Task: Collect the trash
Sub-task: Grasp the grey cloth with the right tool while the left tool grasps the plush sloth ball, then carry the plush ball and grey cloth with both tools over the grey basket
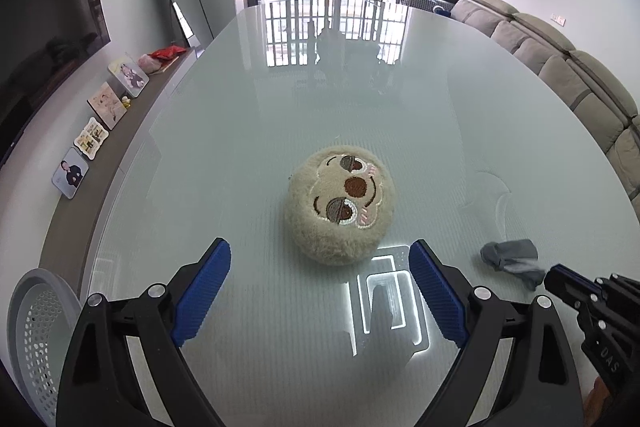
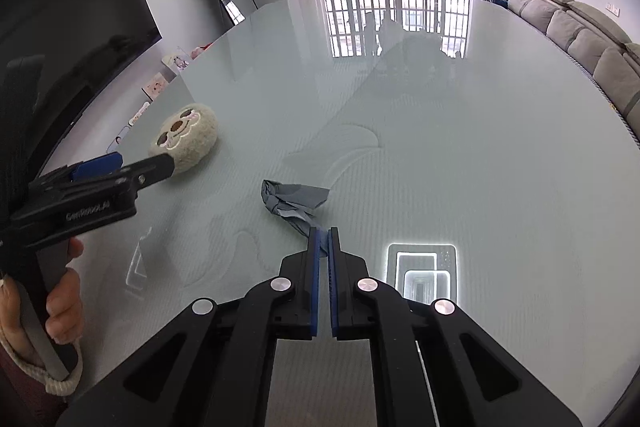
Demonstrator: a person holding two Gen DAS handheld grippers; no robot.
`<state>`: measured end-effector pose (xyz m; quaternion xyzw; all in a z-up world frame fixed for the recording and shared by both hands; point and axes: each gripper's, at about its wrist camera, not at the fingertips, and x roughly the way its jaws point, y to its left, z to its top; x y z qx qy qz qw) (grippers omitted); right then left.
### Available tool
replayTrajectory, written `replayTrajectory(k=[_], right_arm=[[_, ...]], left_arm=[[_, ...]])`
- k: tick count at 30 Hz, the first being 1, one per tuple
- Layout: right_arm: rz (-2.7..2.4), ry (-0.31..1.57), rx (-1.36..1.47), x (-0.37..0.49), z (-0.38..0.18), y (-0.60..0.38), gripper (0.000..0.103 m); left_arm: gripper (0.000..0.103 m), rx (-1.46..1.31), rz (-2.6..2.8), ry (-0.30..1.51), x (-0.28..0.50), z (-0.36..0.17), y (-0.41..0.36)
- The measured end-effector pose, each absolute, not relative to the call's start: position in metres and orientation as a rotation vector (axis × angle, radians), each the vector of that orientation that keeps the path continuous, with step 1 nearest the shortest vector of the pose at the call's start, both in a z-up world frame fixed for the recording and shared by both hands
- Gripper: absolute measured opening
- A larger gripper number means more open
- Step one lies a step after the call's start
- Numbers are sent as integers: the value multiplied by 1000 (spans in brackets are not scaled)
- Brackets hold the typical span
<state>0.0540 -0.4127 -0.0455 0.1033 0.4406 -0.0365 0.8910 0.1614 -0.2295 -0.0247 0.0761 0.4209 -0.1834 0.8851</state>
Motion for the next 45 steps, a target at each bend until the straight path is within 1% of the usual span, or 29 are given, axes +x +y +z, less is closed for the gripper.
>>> replayTrajectory(k=[3,5,7,8,9,10,12,13,14,15,17,24,26,27,28,30,32,39,45], right_arm=[[-81,916,215,51,-46,-412,4],[-89,909,217,48,-45,-412,10],[-97,897,227,43,-44,-415,41],[-95,889,233,40,-42,-417,47],[-96,877,238,38,-41,-417,49],[-92,871,239,38,-40,-418,49],[-82,865,232,39,-37,-417,49],[-76,866,226,42,-36,-415,49],[-68,868,218,45,-36,-413,49],[-59,869,206,49,-36,-410,49],[-44,868,176,58,-36,-404,49],[-35,929,69,91,-51,-385,49],[-43,939,40,97,-55,-380,45],[-46,943,27,101,-56,-376,35],[-48,949,14,102,-58,-373,31],[-52,942,-4,101,-58,-366,14],[-62,945,5,101,-58,-359,10],[52,918,84,92,-44,-293,8],[241,880,149,92,-24,-198,8]], left_arm=[[89,168,-371,885,172,-30,-236],[89,160,-374,899,178,-33,-239],[89,157,-372,910,185,-35,-243],[89,155,-368,914,188,-36,-244],[89,153,-367,916,192,-37,-245],[89,149,-367,920,195,-39,-246],[83,144,-369,930,199,-41,-247],[75,139,-376,938,201,-42,-248],[64,135,-387,946,202,-44,-248],[60,134,-393,954,202,-45,-249],[57,139,-391,945,200,-45,-248],[56,125,-374,886,178,-23,-225],[56,117,-365,873,170,-16,-215],[56,112,-361,864,165,-12,-208],[56,111,-354,856,160,-7,-203],[56,111,-342,836,148,1,-189],[56,112,-328,818,137,9,-175],[56,137,-217,744,97,32,-103],[56,103,-79,783,73,20,-7]])
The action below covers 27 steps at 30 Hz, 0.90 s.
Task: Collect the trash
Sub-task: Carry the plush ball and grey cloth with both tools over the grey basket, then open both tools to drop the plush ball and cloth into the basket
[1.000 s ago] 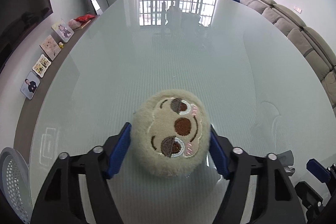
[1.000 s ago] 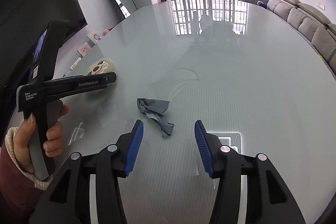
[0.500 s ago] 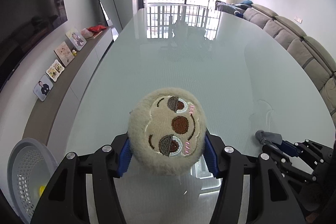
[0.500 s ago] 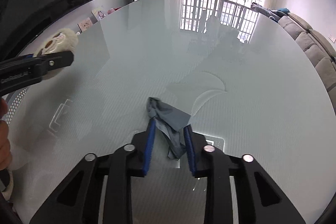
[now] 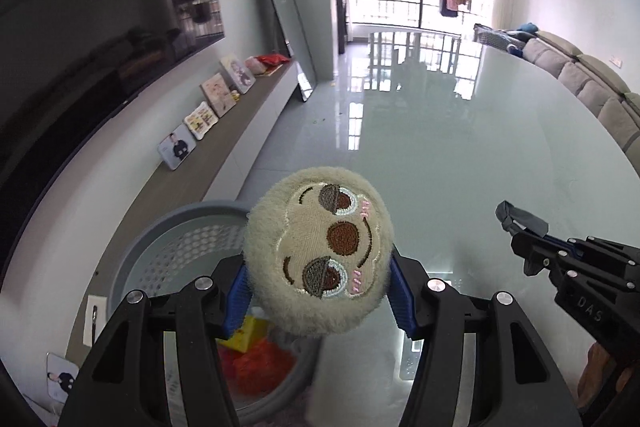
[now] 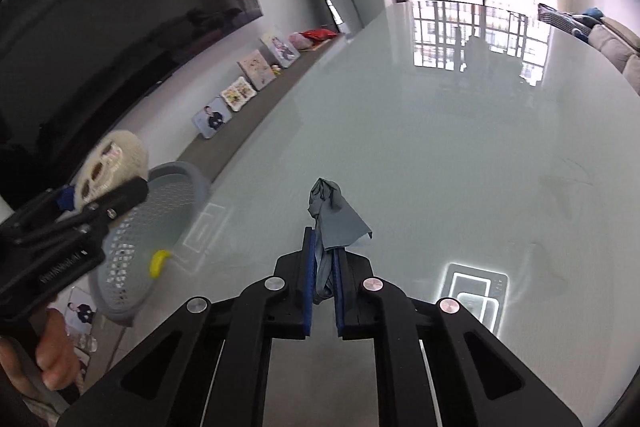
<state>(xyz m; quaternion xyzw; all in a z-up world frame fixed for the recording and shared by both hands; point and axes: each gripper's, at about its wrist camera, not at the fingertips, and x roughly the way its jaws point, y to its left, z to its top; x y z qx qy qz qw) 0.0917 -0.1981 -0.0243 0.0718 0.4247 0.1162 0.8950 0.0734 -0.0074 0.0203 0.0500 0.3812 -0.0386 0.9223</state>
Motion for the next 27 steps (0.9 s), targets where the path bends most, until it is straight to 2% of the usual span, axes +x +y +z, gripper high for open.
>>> replayTrajectory(k=[9,15,19,20,22,23,27], right_arm=[[483,904,53,119,-23,-48,8],[530,927,19,140,-32,-6,8],[531,941,4,144,-41,2,9],[528,938,1,142,-42,3,10],[521,927,-8,141,-43,3,31],[514,917,-8,139,-42,2,34],[504,913,4,132,-43,-3,35]], left_arm=[[56,31,114,867,66,-15,112],[56,-13,147,885,72,-27,143],[61,-28,153,887,75,-30,149],[62,-34,154,888,75,-31,150],[67,-46,160,887,75,-31,154],[73,-50,165,886,75,-32,156],[78,-60,181,881,71,-30,156]])
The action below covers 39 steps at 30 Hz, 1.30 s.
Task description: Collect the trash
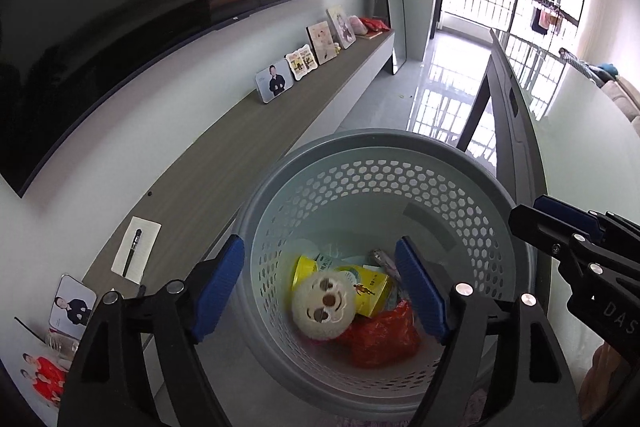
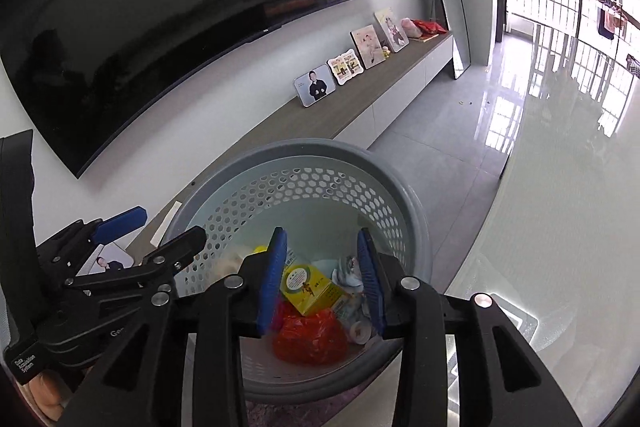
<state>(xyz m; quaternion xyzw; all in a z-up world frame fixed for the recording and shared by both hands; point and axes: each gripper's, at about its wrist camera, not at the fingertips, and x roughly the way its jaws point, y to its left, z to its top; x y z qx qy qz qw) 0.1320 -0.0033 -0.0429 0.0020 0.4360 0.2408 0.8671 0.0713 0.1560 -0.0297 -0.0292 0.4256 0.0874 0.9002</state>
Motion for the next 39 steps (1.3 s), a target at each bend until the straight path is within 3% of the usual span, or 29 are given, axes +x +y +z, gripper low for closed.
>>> replayTrajectory(k=[14,39], right_arm=[[472,883,-3,127,-40,-9,44],[444,875,24,119,-41,-28,49]], left_arm=[[94,-54,238,855,56,-17,154],[97,-22,269,855,53,-14,145]])
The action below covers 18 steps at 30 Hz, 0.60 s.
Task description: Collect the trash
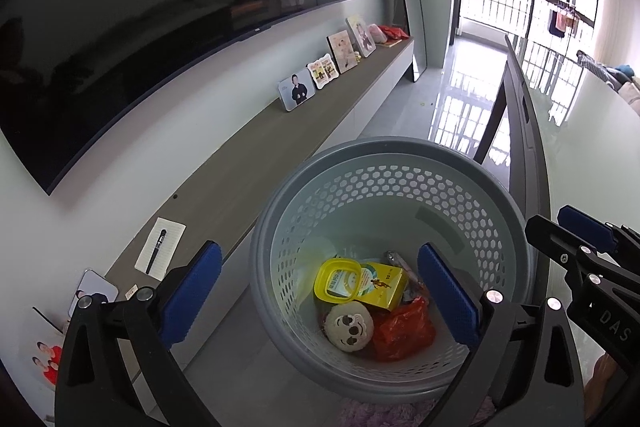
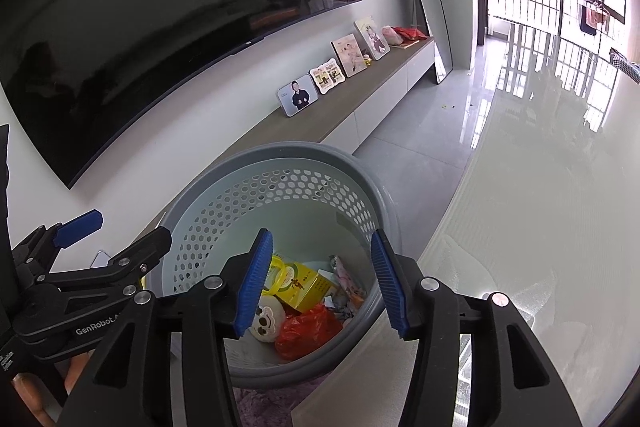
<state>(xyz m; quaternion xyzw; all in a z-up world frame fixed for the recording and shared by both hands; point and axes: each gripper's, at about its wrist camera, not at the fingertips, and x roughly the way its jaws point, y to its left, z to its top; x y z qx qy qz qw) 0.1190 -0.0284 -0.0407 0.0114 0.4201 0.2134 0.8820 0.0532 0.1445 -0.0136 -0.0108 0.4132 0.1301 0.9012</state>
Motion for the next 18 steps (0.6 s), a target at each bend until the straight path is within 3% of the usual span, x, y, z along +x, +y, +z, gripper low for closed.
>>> replayTrajectory(k=[18], right_arm=[[440,872,25,117,-40,-31,50]], left_arm=[[97,2,284,857,52,-15,141]])
